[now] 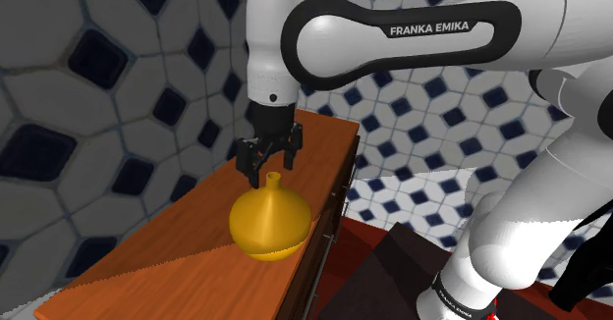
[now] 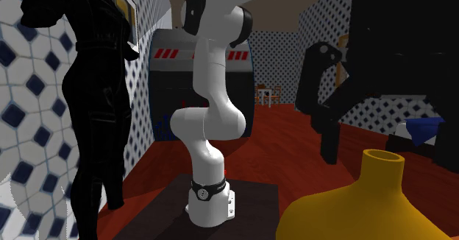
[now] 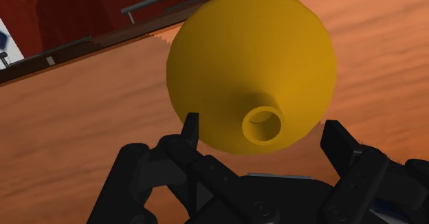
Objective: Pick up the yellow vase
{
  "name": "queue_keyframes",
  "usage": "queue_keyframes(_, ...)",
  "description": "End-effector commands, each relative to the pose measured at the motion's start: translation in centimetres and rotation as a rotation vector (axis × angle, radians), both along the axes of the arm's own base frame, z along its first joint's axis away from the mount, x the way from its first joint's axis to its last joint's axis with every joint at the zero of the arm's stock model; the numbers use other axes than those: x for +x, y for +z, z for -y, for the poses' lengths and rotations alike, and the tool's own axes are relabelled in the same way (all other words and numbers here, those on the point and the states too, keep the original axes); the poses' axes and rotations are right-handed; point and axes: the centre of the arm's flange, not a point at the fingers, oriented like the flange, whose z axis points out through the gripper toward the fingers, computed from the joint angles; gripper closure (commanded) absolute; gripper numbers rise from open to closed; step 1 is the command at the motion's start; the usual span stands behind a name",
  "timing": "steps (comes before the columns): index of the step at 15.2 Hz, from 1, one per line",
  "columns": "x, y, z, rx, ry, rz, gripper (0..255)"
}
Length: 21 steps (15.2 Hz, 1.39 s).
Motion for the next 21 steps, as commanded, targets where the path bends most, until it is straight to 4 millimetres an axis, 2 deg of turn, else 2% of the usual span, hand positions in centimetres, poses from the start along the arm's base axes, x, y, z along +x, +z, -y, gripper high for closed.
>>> queue_keyframes(1,0.0,-0.8,-0.1,0.000,0.000,0.000,0)
queue_keyframes(2,0.0,-0.8,-0.1,0.000,0.000,0.000,0)
queue_keyframes(3,0.1,-0.9,-0.1,0.000,0.000,0.000,255)
queue_keyframes(12,0.0,-0.8,-0.1,0.000,0.000,0.000,255)
queue_keyframes(21,0.0,3.9,-0.1,0.000,0.000,0.000,255)
